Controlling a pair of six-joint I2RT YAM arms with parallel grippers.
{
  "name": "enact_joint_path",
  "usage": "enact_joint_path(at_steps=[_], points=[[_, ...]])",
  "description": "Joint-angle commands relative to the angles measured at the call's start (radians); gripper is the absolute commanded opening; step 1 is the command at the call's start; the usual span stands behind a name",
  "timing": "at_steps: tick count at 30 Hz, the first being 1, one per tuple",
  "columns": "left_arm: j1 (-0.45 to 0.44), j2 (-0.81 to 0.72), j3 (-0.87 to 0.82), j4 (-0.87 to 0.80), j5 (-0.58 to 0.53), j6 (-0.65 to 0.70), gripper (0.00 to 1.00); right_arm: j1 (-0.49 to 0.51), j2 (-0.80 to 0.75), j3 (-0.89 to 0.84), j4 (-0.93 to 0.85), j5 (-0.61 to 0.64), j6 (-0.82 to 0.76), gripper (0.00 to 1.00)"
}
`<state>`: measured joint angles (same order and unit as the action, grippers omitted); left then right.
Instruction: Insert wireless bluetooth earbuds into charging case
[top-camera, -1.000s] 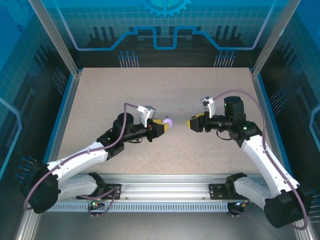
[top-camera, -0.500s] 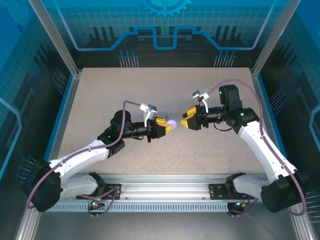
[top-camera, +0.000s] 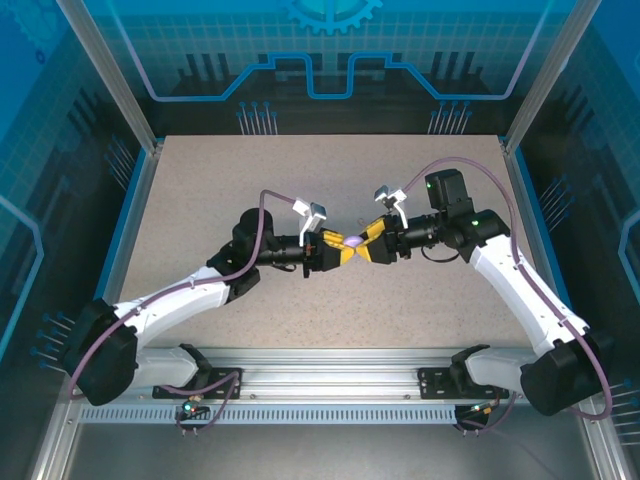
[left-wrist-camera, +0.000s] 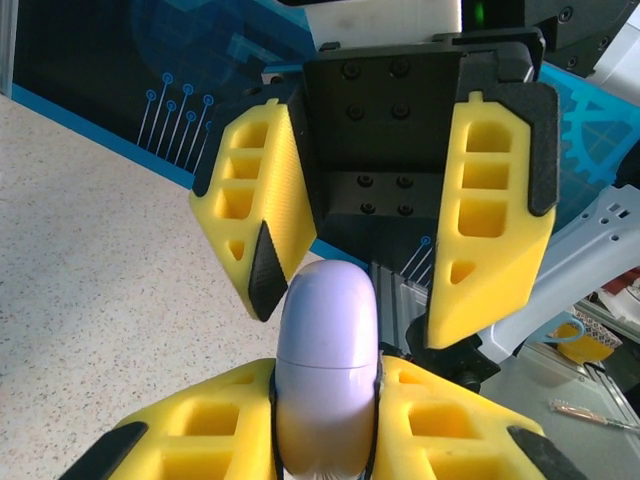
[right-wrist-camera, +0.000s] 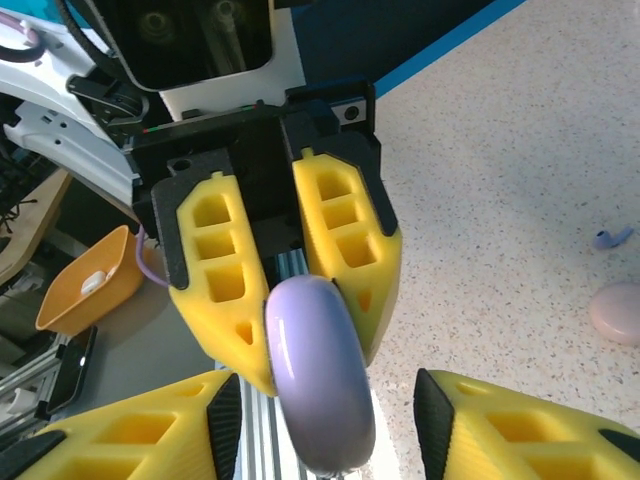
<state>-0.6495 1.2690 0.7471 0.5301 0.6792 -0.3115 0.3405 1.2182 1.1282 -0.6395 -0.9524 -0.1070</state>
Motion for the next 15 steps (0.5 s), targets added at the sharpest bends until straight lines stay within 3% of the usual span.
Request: enact_joint_path(at_steps=[1, 7, 15], points=[[0.008, 0.007, 0.035, 0.053, 0.041, 0.006, 0.05, 0.009, 0.009, 0.036, -0.026, 0.03, -0.019, 0.5], [0.009, 0.004, 0.039, 0.044, 0.044, 0.012, 0.05, 0.009, 0.008, 0.039, -0.025, 0.039, -0.012, 0.47], [0.009, 0.007, 0.048, 0.045, 0.022, 0.009, 0.05, 0.01, 0.02, 0.041, -0.083, -0.066, -0.073, 0.41]])
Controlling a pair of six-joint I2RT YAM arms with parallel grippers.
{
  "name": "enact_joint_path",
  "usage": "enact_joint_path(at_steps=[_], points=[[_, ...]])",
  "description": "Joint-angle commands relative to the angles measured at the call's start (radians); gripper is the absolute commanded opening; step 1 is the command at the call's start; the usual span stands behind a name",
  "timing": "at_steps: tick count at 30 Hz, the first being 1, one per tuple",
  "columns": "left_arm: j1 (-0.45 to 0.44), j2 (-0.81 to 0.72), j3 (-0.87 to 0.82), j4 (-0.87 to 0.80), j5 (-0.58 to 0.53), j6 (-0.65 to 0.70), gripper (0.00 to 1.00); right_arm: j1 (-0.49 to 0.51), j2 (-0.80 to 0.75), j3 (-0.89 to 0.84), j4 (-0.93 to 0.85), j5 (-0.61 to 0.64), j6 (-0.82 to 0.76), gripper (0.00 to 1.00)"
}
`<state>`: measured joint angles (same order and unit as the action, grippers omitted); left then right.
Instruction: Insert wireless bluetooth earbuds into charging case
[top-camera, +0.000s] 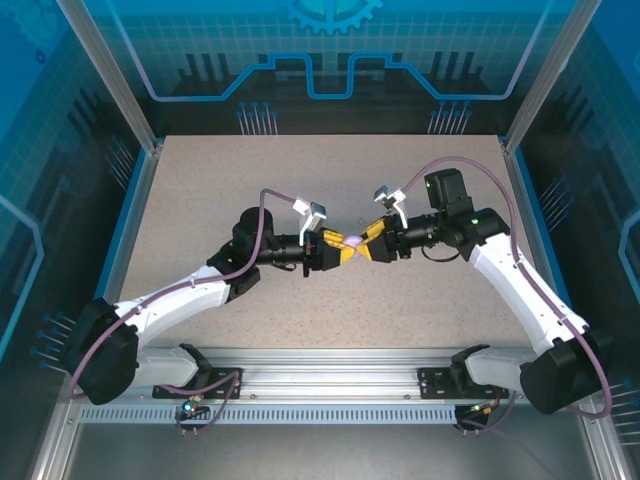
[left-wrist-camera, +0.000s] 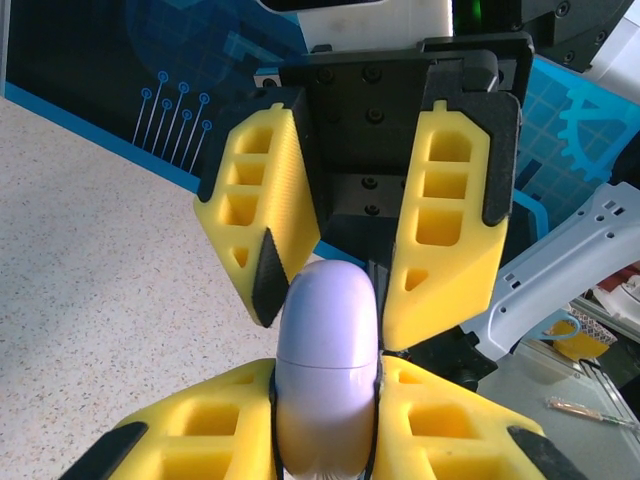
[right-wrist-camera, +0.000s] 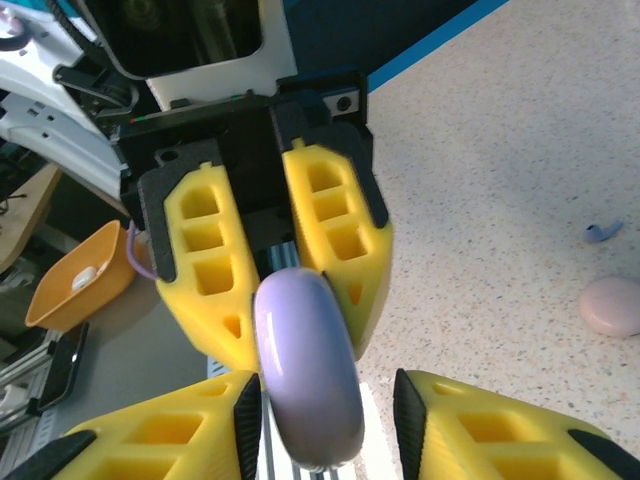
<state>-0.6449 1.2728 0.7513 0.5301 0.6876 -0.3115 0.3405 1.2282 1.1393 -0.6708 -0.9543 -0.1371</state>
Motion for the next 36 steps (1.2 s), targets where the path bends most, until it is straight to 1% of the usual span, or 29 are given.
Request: enact_joint_path(at_steps=[1, 5, 8, 13, 16, 20, 29, 30, 31, 36], points=[[0.004, 0.005, 0.046, 0.045, 0.012, 0.009, 0.05, 0.011, 0.011, 0.028, -0.054, -0.076, -0.045, 0.41], [0.004, 0.008, 0.054, 0.05, 0.015, 0.002, 0.05, 0.012, 0.01, 0.026, -0.055, -0.097, -0.051, 0.37], [0.005, 0.015, 0.057, 0.047, 0.016, 0.002, 0.05, 0.012, 0.011, 0.029, -0.051, -0.099, -0.049, 0.31], [0.005, 0.021, 0.061, 0.031, 0.015, 0.006, 0.05, 0.012, -0.001, 0.04, -0.041, -0.078, -0.035, 0.17], [0.004, 0.023, 0.071, -0.005, 0.01, 0.017, 0.08, 0.012, -0.009, 0.06, -0.066, -0.039, -0.042, 0.1], [0.004, 0.034, 0.098, -0.067, 0.025, 0.035, 0.12, 0.012, -0.001, 0.099, -0.136, -0.019, -0.08, 0.08], [0.005, 0.079, 0.167, -0.163, 0.11, 0.055, 0.15, 0.036, 0.04, 0.16, -0.243, 0.005, -0.15, 0.07], [0.004, 0.081, 0.171, -0.169, 0.114, 0.057, 0.17, 0.038, 0.046, 0.166, -0.253, 0.007, -0.155, 0.07], [0.004, 0.083, 0.176, -0.18, 0.115, 0.061, 0.21, 0.039, 0.051, 0.174, -0.267, 0.009, -0.162, 0.07], [0.004, 0.092, 0.198, -0.235, 0.125, 0.085, 0.21, 0.045, 0.064, 0.207, -0.307, 0.022, -0.188, 0.05]])
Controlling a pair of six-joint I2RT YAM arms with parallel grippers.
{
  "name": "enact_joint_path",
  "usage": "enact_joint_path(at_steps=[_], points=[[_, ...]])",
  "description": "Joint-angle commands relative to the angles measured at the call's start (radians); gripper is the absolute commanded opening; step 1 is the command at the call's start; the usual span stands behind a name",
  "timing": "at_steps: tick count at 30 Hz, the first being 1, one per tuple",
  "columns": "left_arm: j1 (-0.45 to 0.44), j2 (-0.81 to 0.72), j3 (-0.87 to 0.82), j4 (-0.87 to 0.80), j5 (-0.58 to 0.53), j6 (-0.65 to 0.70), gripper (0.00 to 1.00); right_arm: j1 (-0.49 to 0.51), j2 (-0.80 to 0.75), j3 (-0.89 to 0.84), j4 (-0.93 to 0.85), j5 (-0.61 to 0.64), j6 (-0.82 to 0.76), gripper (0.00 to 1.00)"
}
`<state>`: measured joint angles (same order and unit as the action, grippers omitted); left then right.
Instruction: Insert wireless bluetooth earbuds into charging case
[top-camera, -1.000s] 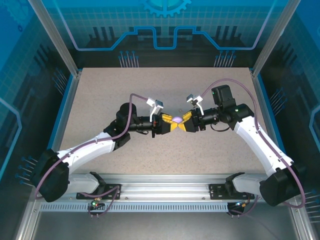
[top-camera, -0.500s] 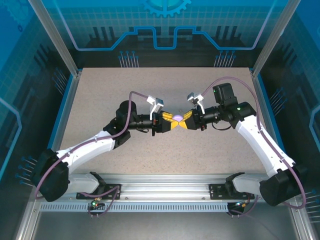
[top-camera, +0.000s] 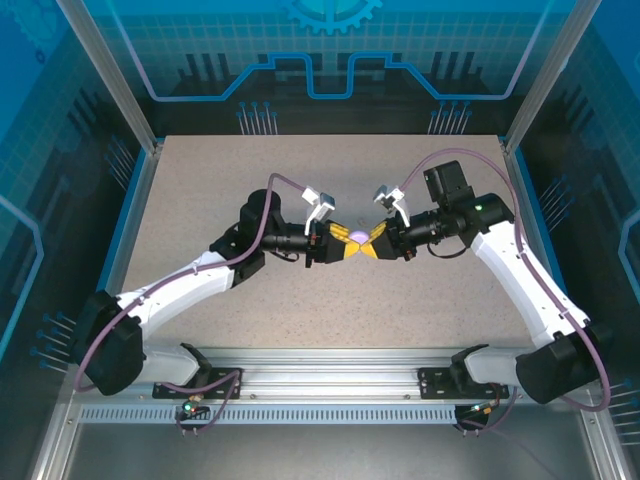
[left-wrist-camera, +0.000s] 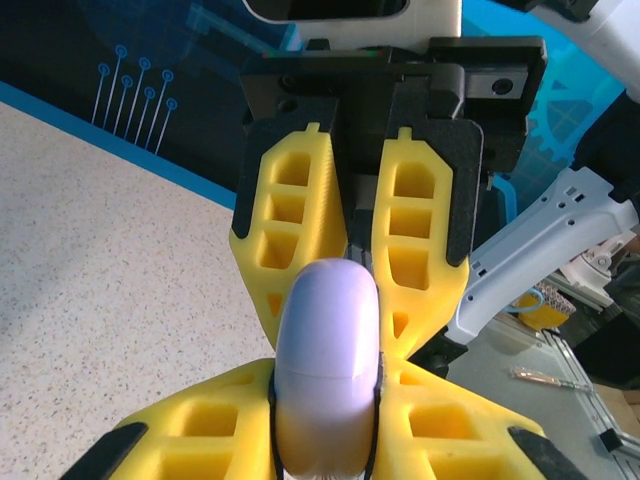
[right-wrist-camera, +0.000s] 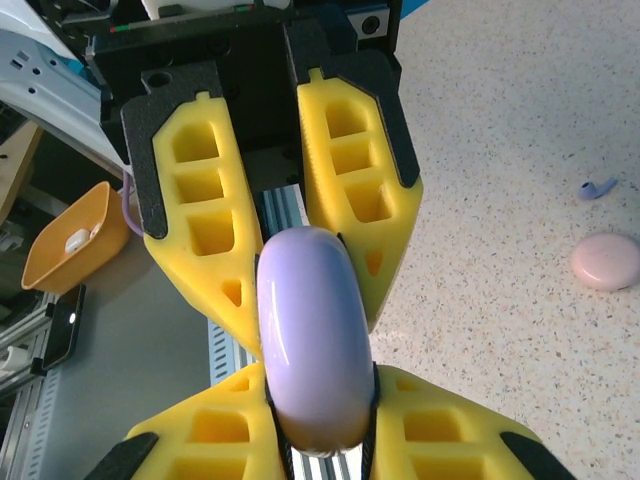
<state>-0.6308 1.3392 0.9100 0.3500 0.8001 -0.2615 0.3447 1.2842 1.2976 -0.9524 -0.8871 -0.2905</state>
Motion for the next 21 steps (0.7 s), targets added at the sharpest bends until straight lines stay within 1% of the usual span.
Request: enact_joint_path(at_steps=[1, 6, 8, 12, 17, 18, 19, 21], points=[[-0.01, 0.029, 0.041, -0.062, 0.013, 0.038, 0.21, 0.041, 0.008, 0.053, -0.028, -0.042, -0.038, 0.05], [-0.01, 0.025, 0.046, -0.087, 0.01, 0.056, 0.22, 0.044, 0.015, 0.073, -0.053, -0.027, -0.049, 0.03], [-0.01, 0.025, 0.05, -0.1, 0.009, 0.06, 0.26, 0.046, 0.018, 0.079, -0.063, -0.025, -0.055, 0.02], [-0.011, 0.029, 0.058, -0.108, 0.017, 0.064, 0.27, 0.051, 0.02, 0.086, -0.068, -0.023, -0.057, 0.0], [-0.009, 0.03, 0.061, -0.12, 0.016, 0.068, 0.27, 0.056, 0.023, 0.093, -0.072, -0.014, -0.057, 0.0], [-0.01, 0.029, 0.061, -0.123, 0.014, 0.069, 0.28, 0.058, 0.024, 0.095, -0.074, -0.011, -0.057, 0.0], [-0.01, 0.029, 0.06, -0.125, 0.013, 0.07, 0.3, 0.058, 0.024, 0.097, -0.076, -0.009, -0.059, 0.0], [-0.009, 0.029, 0.059, -0.125, 0.01, 0.07, 0.31, 0.06, 0.025, 0.098, -0.08, -0.008, -0.059, 0.0]])
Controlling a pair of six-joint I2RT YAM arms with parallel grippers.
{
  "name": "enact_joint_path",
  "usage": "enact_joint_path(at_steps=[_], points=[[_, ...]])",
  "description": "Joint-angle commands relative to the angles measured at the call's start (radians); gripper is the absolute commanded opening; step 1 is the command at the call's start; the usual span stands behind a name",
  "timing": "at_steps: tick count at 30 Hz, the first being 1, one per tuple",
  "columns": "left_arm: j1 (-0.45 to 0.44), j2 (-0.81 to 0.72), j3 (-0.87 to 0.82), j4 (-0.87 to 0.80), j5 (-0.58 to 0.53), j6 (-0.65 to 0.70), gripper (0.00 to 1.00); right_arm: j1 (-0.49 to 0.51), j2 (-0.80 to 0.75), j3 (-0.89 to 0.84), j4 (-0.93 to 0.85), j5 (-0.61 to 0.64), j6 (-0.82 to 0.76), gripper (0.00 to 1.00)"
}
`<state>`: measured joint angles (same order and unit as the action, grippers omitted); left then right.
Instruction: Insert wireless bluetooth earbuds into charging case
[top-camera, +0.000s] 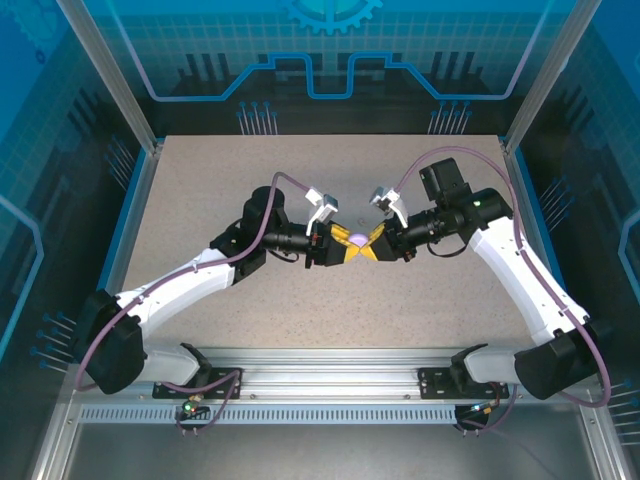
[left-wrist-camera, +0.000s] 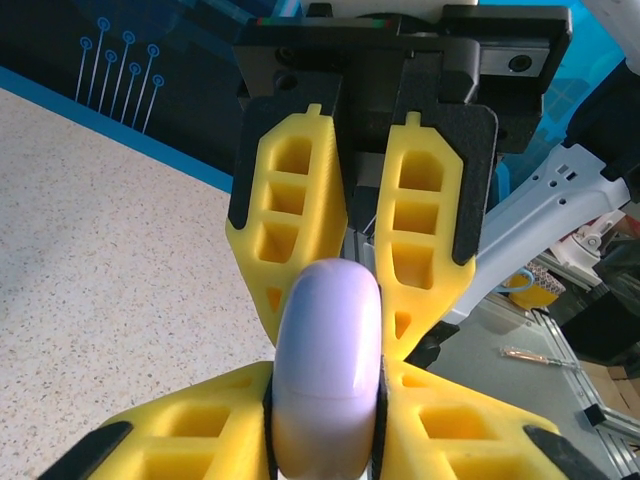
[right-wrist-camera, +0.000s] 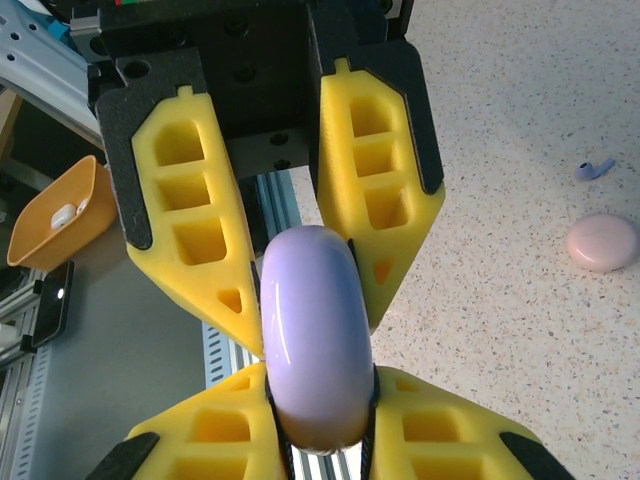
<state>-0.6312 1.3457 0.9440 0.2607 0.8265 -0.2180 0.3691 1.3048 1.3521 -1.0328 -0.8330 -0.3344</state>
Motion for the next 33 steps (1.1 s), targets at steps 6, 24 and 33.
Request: enact_joint_path(at_steps=[6, 24, 33], points=[[-0.009, 0.024, 0.028, -0.048, -0.011, 0.029, 0.3, 0.041, 0.008, 0.051, -0.009, -0.056, -0.021, 0.0], [-0.005, -0.01, -0.067, 0.084, -0.01, 0.068, 0.09, 0.042, -0.039, 0.033, 0.097, -0.025, 0.062, 0.28], [-0.008, -0.02, -0.069, 0.03, -0.011, 0.164, 0.1, 0.042, -0.05, 0.042, 0.127, 0.014, 0.081, 0.35]])
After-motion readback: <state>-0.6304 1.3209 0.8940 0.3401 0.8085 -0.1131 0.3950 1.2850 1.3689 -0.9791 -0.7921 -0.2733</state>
